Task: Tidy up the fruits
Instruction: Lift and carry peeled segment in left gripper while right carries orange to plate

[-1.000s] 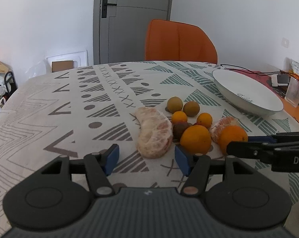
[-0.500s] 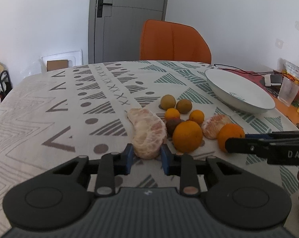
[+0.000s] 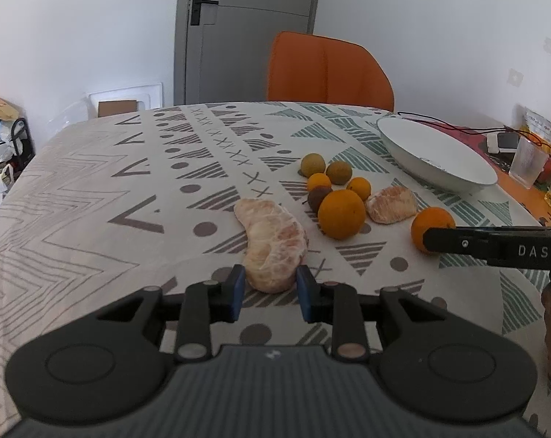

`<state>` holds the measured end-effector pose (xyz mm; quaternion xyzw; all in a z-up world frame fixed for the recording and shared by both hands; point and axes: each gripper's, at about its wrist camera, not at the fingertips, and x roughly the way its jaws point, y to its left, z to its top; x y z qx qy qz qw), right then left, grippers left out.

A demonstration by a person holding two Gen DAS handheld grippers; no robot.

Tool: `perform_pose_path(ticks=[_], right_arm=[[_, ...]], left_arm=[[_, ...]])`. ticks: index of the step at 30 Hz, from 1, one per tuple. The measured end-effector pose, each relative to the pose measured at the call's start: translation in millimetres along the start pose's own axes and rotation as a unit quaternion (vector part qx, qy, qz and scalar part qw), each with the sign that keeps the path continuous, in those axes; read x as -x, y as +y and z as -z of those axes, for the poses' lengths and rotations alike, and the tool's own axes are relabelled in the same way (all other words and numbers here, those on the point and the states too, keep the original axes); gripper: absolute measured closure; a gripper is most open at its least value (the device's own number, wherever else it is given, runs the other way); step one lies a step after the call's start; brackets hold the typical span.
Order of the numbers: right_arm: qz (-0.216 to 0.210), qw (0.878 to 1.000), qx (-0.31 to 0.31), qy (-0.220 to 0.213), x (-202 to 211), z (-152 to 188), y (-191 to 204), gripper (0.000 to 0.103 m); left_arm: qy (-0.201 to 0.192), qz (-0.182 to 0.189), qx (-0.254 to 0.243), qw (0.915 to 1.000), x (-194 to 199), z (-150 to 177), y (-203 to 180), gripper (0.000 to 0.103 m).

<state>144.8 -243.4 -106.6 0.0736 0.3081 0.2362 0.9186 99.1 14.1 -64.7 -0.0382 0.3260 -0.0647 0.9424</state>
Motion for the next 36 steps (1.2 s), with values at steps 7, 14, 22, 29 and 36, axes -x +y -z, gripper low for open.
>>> perform_pose_path(ticks=[7, 14, 22, 29, 36], right_arm=[[0.003, 1.000, 0.012, 0.002, -2.9, 1.3, 4.0, 0.057], [0.005, 1.000, 0.011, 0.000, -6.5, -2.2, 2.5, 0.052], [0.015, 1.000, 0.018, 0.001, -10.4, -4.6, 6.2, 0.052], [0.008, 1.000, 0.019, 0.002, -8.4, -4.2, 4.4, 0.063], [0.008, 1.000, 0.009, -0.010, 3.6, -4.4, -3.6, 0.063]], left_arm=[[-0.002, -0.012, -0.011, 0.9999, -6.9, -3.8, -5.1, 0.048], [-0.006, -0.012, -0.009, 0.9999, -20.0, -11.7, -7.9, 0.048], [-0.004, -0.022, -0.007, 0.9997, -28.1, -15.5, -9.1, 0.053], [-0.005, -0.023, -0.013, 0.9996, -30.2, -16.2, -13.0, 0.065], [-0.008, -0.025, -0.011, 0.9996, -22.2, -17.4, -19.2, 0.066]])
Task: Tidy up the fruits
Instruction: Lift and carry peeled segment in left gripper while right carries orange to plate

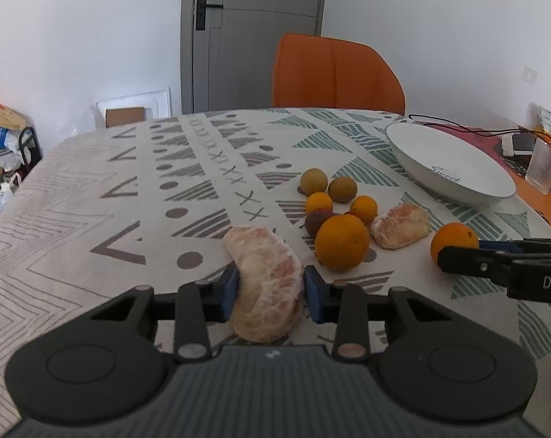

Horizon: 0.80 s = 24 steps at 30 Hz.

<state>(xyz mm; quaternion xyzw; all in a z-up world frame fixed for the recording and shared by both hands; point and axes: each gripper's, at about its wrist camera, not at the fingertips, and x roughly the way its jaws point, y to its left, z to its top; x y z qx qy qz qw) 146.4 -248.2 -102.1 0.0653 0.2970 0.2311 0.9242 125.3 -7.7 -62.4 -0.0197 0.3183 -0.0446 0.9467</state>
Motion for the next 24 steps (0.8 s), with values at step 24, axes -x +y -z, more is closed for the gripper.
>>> perform_pose_path(ticks=[24], right_arm=[[0.031, 0.997, -0.018, -0.069, 41.6, -22.1, -37.3, 0.063]], left_arm=[[-0.065, 0.043, -0.045, 0.9960, 17.9, -43.2, -62.1, 0.066]])
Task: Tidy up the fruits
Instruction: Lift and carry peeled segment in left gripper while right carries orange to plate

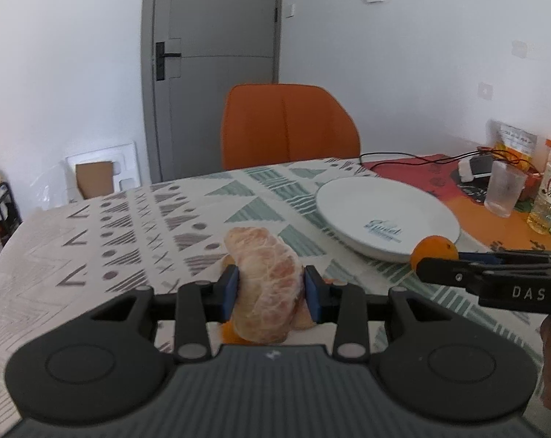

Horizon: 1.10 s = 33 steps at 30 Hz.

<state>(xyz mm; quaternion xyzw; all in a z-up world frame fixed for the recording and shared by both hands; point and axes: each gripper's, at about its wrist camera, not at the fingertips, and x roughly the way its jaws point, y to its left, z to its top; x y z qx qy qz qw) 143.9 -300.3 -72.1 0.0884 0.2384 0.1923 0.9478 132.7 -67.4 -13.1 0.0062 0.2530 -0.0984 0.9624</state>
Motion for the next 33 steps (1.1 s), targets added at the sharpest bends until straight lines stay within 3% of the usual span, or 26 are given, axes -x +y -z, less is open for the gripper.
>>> perform_pose_path(ticks=[19, 33], right_arm=[[0.026, 0.999, -0.018, -0.019, -1.2, -8.1, -36.6, 0.063], [0.038, 0.999, -0.030, -0.021, -14.9, -12.4, -55.1, 0.063]], left_arm=[[-0.014, 0.058, -0.030, 0.9978, -36.6, -19.5, -50.0, 0.066], [0.000, 0.077, -0.034, 0.9964, -73.7, -31.4, -65.7, 0.066]])
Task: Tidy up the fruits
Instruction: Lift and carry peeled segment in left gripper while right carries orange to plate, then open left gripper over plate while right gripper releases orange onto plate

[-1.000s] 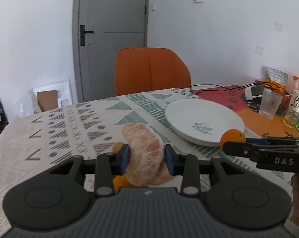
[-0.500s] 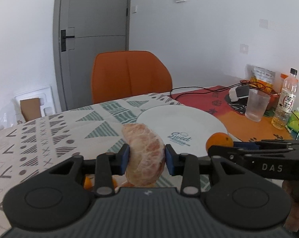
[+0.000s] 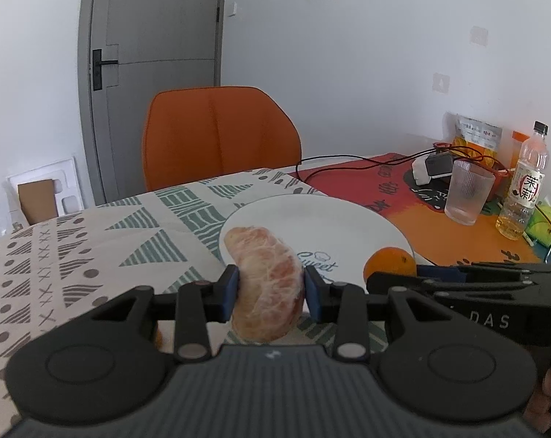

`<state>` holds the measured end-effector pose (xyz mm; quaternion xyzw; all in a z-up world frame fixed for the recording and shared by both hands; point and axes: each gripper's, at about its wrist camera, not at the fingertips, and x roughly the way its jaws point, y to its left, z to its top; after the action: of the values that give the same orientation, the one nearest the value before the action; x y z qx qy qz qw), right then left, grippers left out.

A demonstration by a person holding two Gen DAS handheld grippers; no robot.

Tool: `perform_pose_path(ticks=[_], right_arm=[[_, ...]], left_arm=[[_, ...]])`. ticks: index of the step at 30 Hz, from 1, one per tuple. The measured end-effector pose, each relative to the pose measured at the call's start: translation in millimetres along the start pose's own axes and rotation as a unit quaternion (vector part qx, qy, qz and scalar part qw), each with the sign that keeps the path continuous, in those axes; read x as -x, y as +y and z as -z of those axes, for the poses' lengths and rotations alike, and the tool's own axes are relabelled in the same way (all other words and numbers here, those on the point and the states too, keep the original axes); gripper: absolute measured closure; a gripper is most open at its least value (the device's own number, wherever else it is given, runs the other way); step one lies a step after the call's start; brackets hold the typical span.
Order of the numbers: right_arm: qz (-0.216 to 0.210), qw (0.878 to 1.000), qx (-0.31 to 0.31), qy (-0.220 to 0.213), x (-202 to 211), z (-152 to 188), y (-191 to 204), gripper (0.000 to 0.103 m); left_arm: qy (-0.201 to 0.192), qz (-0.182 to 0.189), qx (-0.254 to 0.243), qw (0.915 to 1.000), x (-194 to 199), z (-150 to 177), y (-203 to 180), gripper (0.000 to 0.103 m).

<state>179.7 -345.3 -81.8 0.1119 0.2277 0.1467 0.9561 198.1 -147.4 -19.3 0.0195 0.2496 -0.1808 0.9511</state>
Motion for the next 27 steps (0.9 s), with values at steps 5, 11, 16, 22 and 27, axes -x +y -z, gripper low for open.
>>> perform_pose_path(ticks=[5, 11, 16, 22, 27], right_arm=[[0.008, 1.000, 0.000, -0.004, -7.5, -5.1, -3.6, 0.063], [0.017, 1.000, -0.008, -0.005, -15.8, -8.9, -12.9, 0.063], [0.021, 1.000, -0.021, -0.006, -19.4, -7.9, -20.0, 0.063], [0.032, 0.999, -0.027, -0.009, -22.2, -6.0, -24.5, 0.063], [0.029, 0.999, -0.030, -0.006, -24.2, -4.6, -25.7, 0.063]], left_arm=[[0.007, 0.008, 0.001, 0.9999, -18.7, -6.9, -1.8, 0.066], [0.019, 0.017, 0.000, 0.9997, -41.3, -11.9, -6.9, 0.066], [0.028, 0.018, -0.001, 0.9994, -55.5, -13.8, -8.3, 0.066], [0.029, 0.012, 0.005, 0.9995, -60.0, -14.6, -8.7, 0.065], [0.008, 0.004, 0.009, 0.9999, -49.4, -17.9, -5.7, 0.065]])
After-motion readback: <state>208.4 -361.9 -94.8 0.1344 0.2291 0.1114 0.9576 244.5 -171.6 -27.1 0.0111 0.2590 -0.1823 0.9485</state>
